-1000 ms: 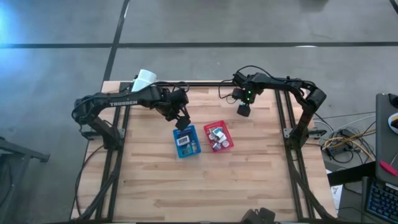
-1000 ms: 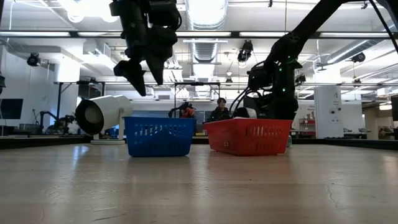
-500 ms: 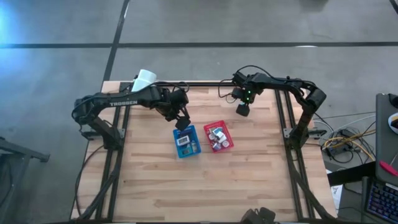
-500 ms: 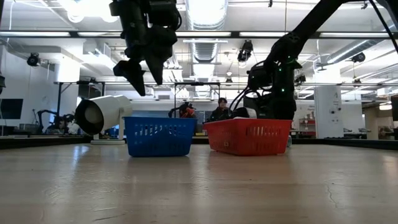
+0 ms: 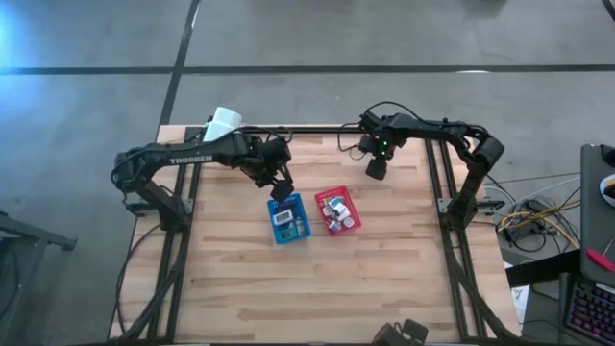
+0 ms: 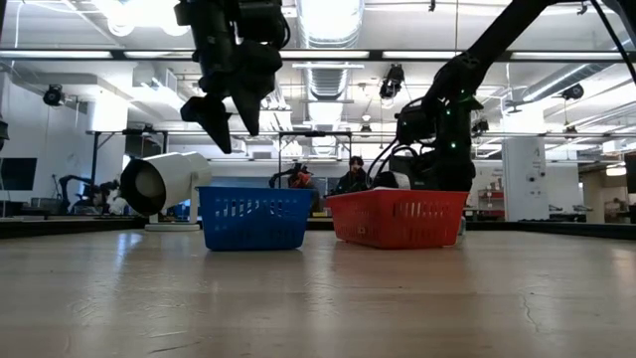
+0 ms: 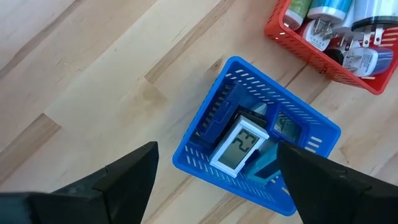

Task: Pick & Place Office items
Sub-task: Put the blue charger adapter into the red bin, then return to Home Position

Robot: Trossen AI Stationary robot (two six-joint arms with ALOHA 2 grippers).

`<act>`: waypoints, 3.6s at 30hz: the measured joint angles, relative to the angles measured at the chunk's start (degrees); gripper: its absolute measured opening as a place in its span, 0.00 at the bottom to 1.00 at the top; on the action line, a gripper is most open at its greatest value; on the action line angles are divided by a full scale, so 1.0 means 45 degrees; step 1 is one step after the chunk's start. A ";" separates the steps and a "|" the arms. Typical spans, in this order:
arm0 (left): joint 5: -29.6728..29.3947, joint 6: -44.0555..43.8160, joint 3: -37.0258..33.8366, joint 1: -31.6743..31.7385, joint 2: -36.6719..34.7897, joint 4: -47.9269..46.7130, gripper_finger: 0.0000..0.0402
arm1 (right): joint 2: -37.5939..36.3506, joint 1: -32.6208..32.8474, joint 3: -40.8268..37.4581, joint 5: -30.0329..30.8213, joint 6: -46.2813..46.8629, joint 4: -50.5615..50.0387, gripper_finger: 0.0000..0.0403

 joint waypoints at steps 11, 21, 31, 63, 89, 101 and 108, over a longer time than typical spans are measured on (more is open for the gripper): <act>0.0000 0.0000 0.0000 0.0000 0.0000 -0.0207 0.83 | -0.0019 -0.0005 0.0384 0.0600 0.0283 -0.0012 0.40; -0.0005 0.0047 0.0000 0.0000 0.0000 -0.0207 0.83 | -0.0320 0.0005 0.3663 0.0208 -0.0442 -0.2104 0.40; -0.0063 0.0618 0.0000 0.0000 0.0001 -0.0492 0.83 | -0.1603 0.0855 0.4739 -0.3802 0.1218 -0.3405 0.40; -0.0096 0.1341 -0.0005 0.0005 0.0000 -0.0893 0.83 | -0.0605 0.5848 0.4318 -0.4653 0.3965 -0.1565 0.40; -0.0044 0.1341 -0.0010 0.0000 0.0002 -0.1197 0.83 | 0.0900 0.6227 0.4362 -0.6504 0.4984 -0.0895 0.69; -0.0034 0.2346 0.0121 0.0000 -0.0033 -0.1228 0.83 | -0.0683 0.6379 0.4362 -0.6002 0.6748 -0.1390 0.73; 0.0688 0.4325 0.0897 0.0000 -0.0901 -0.1117 0.83 | -0.3292 0.7155 0.4296 -0.1036 0.7552 -0.1447 0.71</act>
